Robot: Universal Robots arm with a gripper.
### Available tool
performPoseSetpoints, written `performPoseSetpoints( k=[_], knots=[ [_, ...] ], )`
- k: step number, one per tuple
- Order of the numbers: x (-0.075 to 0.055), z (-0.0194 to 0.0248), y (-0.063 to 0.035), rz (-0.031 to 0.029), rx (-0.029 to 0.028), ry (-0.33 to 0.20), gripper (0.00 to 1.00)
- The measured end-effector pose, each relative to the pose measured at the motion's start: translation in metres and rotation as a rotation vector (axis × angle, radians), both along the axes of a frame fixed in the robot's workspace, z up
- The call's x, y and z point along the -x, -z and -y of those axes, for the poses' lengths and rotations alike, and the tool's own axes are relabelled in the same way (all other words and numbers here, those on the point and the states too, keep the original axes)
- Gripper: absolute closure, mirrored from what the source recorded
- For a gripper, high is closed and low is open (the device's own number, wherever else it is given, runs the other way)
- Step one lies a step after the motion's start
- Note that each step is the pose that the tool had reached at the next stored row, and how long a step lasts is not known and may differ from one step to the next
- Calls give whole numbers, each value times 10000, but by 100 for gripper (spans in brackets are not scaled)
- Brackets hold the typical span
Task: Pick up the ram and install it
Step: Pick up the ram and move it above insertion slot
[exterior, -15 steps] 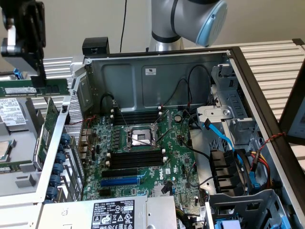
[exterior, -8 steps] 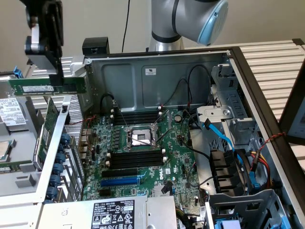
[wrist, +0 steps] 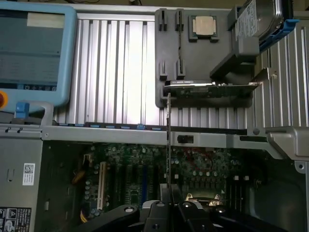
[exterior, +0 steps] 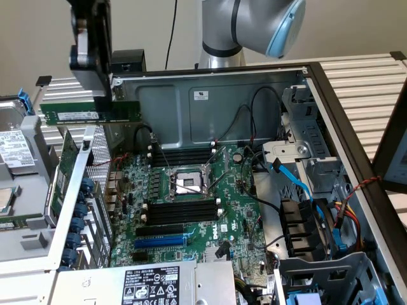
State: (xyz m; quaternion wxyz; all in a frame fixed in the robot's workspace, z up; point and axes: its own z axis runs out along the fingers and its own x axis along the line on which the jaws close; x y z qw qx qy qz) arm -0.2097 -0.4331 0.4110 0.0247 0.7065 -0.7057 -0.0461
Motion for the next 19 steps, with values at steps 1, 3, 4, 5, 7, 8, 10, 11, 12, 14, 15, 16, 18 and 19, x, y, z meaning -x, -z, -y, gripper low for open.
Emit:
performPoseSetpoints(
  k=[1,3,4,5,7,8,10,11,12,14,15,16,18,19],
  knots=[
    [-43,0,0,22,0,0,87],
    [-131,0,0,71,0,0,87],
    [-176,0,1,88,-2,0,87],
    [-218,-1,2,101,-1,0,87],
    [-298,-9,7,136,0,0,87],
    [-339,-15,11,153,-1,0,87],
    [-413,-36,23,194,-1,0,87],
    [-448,-51,29,217,-1,0,87],
    [-482,-65,37,233,0,1,87],
    [-548,-99,52,254,-1,0,87],
    [-581,-120,60,261,-2,0,87],
    [-610,-144,67,268,0,0,87],
    [-655,-202,74,333,2,2,87],
    [-675,-225,76,378,3,1,87]
  ],
)
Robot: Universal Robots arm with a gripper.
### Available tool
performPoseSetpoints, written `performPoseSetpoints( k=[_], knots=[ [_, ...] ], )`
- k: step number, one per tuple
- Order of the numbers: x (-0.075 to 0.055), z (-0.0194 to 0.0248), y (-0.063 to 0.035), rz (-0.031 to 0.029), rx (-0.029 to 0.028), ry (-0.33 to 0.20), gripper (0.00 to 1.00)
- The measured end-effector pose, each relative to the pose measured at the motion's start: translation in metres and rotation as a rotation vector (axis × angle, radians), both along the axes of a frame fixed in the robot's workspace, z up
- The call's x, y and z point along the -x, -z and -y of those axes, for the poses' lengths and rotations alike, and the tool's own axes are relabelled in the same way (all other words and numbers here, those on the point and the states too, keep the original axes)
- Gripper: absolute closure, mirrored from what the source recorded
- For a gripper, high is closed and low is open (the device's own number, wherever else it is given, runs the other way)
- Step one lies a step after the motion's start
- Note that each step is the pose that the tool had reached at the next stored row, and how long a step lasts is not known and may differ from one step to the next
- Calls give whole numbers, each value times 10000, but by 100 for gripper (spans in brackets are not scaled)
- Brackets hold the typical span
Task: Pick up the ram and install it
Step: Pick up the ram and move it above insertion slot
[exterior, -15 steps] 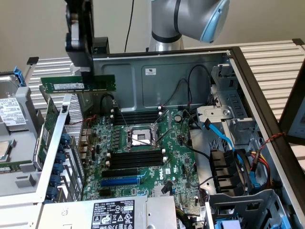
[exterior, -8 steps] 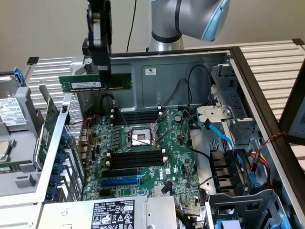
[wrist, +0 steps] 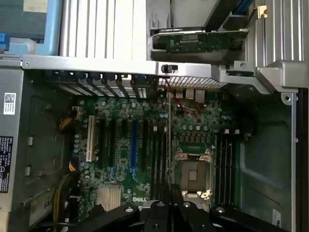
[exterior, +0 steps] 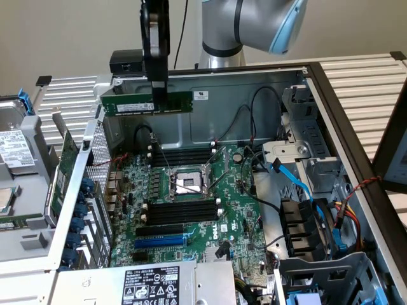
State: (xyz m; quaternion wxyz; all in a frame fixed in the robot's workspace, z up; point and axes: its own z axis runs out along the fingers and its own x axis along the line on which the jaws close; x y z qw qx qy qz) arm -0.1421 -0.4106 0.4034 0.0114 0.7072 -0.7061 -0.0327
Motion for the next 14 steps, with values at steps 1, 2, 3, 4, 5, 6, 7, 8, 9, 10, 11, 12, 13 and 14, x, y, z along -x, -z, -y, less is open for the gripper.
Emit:
performPoseSetpoints(
  k=[1,2,3,4,5,6,7,8,9,10,11,12,13,14],
  knots=[
    [-18,-19,1,45,2,-2,87],
    [-35,-39,0,102,7,-1,87],
    [-50,-55,0,159,10,-1,87],
    [-63,-69,1,206,10,-1,87],
    [-73,-81,1,242,10,1,87],
    [-82,-91,1,271,10,6,87],
    [-88,-97,2,285,9,16,87],
    [-97,-103,5,293,10,31,87],
    [-105,-110,8,296,10,44,87],
    [-112,-121,13,297,10,52,87],
    [-118,-134,20,298,10,56,87],
    [-124,-151,30,297,11,57,87],
    [-130,-170,45,297,11,59,87],
    [-137,-191,60,297,10,60,87]
  ],
)
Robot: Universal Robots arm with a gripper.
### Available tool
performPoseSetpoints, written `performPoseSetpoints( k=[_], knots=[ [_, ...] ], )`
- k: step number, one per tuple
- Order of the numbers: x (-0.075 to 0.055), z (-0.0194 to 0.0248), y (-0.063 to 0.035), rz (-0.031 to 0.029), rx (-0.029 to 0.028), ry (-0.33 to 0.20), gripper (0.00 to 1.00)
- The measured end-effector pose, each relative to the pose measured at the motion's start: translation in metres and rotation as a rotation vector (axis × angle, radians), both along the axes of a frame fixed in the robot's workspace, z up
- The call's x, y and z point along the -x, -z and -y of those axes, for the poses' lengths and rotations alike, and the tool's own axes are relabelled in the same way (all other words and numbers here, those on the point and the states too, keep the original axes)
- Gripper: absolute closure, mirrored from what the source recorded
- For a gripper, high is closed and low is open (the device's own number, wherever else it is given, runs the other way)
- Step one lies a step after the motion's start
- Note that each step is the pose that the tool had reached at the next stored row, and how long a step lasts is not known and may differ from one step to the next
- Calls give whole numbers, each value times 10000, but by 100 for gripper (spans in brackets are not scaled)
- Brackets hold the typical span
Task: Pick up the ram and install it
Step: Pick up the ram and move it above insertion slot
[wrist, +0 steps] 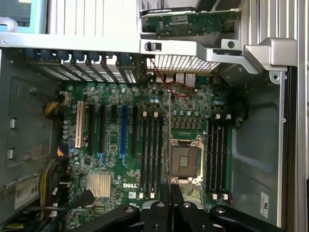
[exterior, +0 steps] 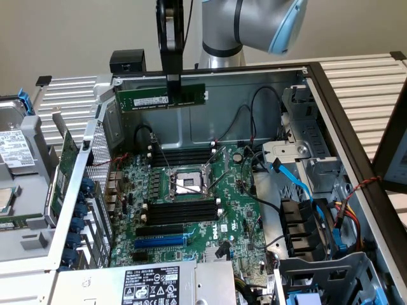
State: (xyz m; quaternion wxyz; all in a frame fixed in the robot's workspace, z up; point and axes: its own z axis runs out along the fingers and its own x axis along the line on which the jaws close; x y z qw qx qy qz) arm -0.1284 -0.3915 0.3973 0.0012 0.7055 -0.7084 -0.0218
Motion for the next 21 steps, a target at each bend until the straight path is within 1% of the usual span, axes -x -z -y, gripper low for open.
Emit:
performPoseSetpoints(
  k=[1,2,7,15,16,17,21],
  knots=[
    [-4,-12,3,-12,9,-1,87],
    [-7,-13,4,-32,13,-2,87],
    [-7,-14,7,-36,17,-1,87],
    [-7,-15,138,-34,11,-2,87],
    [-8,-21,150,-36,33,1,87],
    [-12,-27,163,-36,43,-1,87],
    [-35,-40,236,-34,41,0,87]
  ],
)
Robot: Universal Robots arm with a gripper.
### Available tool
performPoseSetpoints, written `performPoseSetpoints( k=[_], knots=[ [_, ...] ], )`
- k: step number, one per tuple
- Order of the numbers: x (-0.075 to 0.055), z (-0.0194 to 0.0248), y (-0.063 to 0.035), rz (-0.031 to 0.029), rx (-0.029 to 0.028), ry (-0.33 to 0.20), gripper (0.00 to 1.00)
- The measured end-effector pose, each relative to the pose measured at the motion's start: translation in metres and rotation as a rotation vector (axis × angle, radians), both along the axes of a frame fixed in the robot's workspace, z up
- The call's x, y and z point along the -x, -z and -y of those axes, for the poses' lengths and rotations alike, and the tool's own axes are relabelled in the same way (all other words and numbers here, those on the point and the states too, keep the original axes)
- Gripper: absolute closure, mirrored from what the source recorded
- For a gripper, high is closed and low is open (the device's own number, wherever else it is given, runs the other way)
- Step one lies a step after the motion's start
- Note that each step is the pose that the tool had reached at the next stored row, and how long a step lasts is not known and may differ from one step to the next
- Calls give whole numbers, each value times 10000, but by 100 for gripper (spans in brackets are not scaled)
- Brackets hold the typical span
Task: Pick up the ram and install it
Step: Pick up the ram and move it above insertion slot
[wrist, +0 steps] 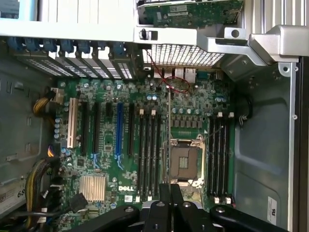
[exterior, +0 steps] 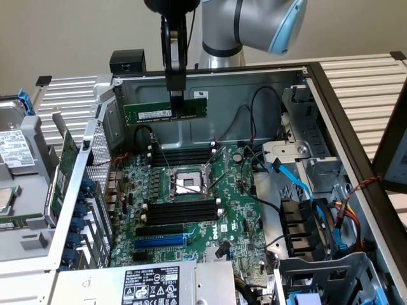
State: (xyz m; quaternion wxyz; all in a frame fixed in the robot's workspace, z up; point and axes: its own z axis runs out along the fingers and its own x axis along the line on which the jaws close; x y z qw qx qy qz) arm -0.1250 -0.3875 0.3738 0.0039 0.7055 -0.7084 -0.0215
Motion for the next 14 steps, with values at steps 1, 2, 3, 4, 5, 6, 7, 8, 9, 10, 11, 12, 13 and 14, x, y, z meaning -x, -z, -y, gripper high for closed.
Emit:
performPoseSetpoints(
  k=[1,2,3,4,5,6,7,8,9,10,11,12,13,14],
  knots=[
    [-12,0,17,-3,1,-2,87],
    [-31,-1,30,-19,2,-1,87],
    [-47,0,50,-27,2,-1,87],
    [-57,0,77,-31,2,-1,87],
    [-60,-1,98,-34,2,-1,87],
    [-60,-1,117,-34,1,0,87],
    [-60,0,152,-35,2,0,87],
    [-60,1,172,-34,-2,-1,87],
    [-60,3,189,-35,-8,-1,87],
    [-61,9,206,-34,-17,-2,87],
    [-60,16,218,-34,-17,-2,87],
    [-60,24,227,-34,-16,-1,87],
    [-60,30,238,-34,-18,-1,87],
    [-60,37,250,-34,-17,-1,87]
  ],
)
